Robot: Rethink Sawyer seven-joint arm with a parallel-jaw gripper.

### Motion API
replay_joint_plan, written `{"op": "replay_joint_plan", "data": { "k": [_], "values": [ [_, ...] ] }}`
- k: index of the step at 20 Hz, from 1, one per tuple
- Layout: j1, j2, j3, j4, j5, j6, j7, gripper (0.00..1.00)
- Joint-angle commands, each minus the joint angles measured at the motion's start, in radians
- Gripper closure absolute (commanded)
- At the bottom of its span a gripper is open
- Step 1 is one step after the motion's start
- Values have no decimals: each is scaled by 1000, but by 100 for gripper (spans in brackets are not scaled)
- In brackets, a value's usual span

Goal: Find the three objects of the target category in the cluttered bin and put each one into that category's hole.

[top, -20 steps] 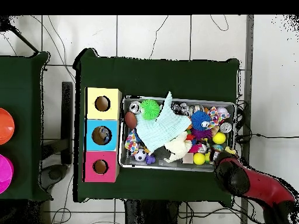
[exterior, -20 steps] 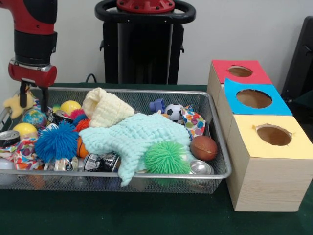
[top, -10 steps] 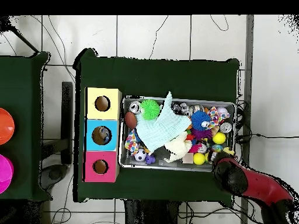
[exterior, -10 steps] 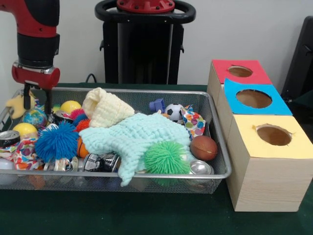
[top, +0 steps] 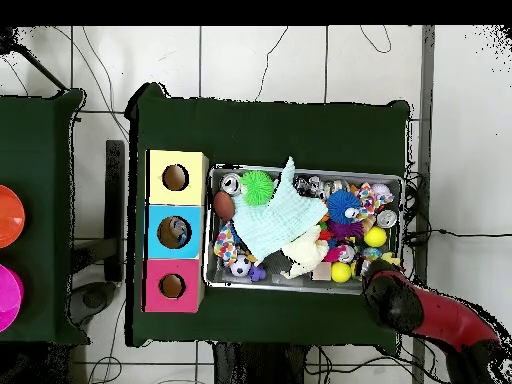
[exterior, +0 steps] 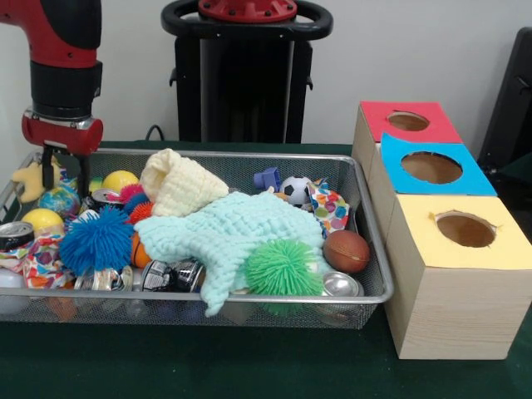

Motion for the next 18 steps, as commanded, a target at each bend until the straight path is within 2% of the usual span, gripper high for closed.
{"op": "replay_joint_plan", "data": {
  "k": [1, 2, 6, 11, 18],
  "values": [
    [-42, 42, 114, -74, -41, 40, -29, 0],
    [-52, 43, 125, -75, -44, 40, -34, 100],
    [-83, 51, 155, -69, -32, 39, -30, 100],
    [-49, 27, 116, -59, -43, 38, -11, 100],
    [-41, 10, 105, -30, -39, 42, -1, 100]
  ]
}}
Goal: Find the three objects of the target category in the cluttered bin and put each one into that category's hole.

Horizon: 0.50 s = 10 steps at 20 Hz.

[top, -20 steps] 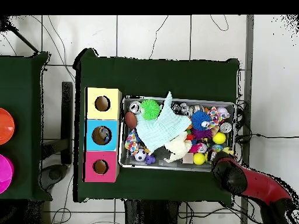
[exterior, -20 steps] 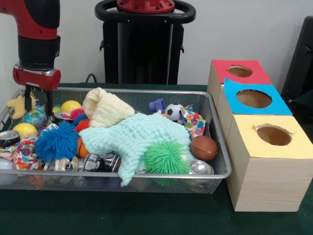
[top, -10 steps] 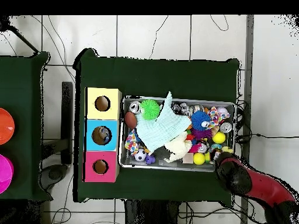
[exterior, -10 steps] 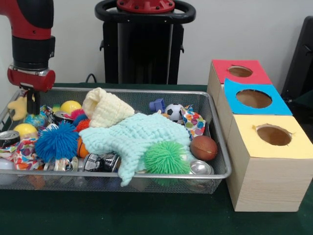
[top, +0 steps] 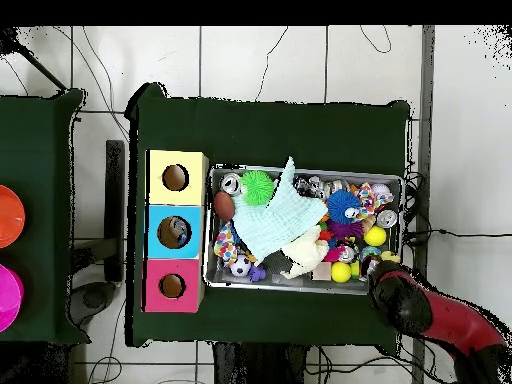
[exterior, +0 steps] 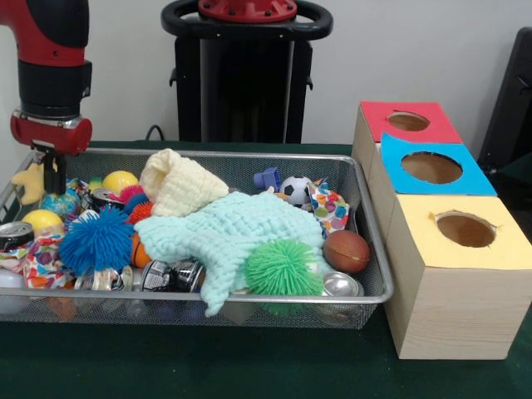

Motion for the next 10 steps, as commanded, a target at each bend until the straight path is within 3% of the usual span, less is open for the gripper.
{"op": "replay_joint_plan", "data": {
  "k": [1, 10],
  "values": [
    [10, 14, 79, -37, -34, 50, -5, 100],
    [42, -20, 55, -14, -21, 65, 16, 100]
  ]
}}
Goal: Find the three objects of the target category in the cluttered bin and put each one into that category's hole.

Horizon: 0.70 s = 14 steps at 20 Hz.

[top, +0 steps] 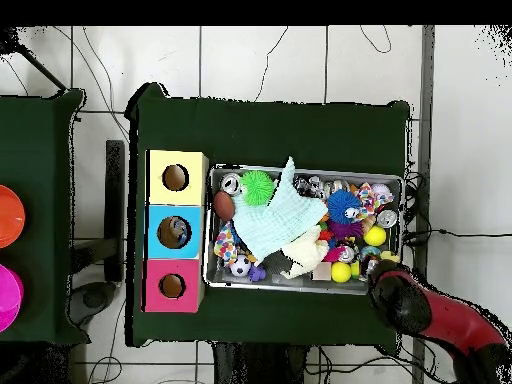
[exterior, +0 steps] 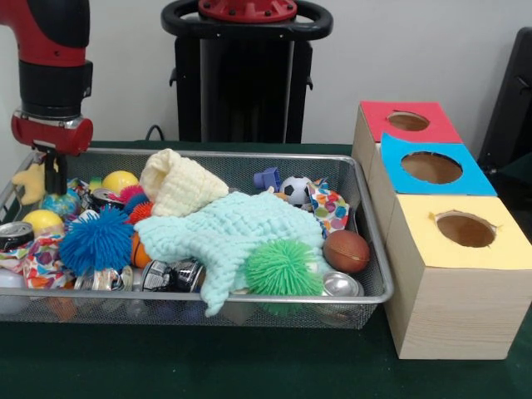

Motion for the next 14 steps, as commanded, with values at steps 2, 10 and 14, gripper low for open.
{"op": "replay_joint_plan", "data": {
  "k": [2, 10, 14],
  "values": [
    [41, -32, 53, -8, -13, 87, 12, 100],
    [46, -52, 49, 0, -4, 123, -2, 100],
    [39, -53, 58, -2, 1, 138, -12, 100]
  ]
}}
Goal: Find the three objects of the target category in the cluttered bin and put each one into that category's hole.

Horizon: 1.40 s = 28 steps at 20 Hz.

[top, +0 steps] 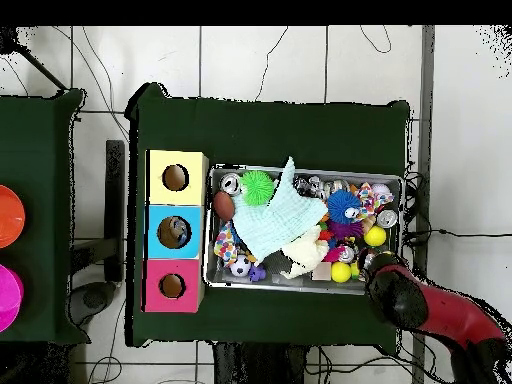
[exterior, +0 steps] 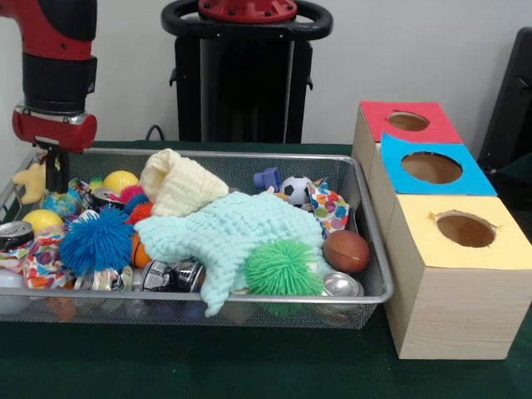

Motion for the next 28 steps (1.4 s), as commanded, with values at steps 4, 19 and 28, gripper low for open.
{"op": "replay_joint_plan", "data": {
  "k": [4, 19, 28],
  "values": [
    [-30, -2, 89, -1, -9, 126, -29, 0],
    [-57, 61, 117, -17, -31, 66, -14, 0],
    [-46, 74, 120, -21, -25, 54, 4, 0]
  ]
}}
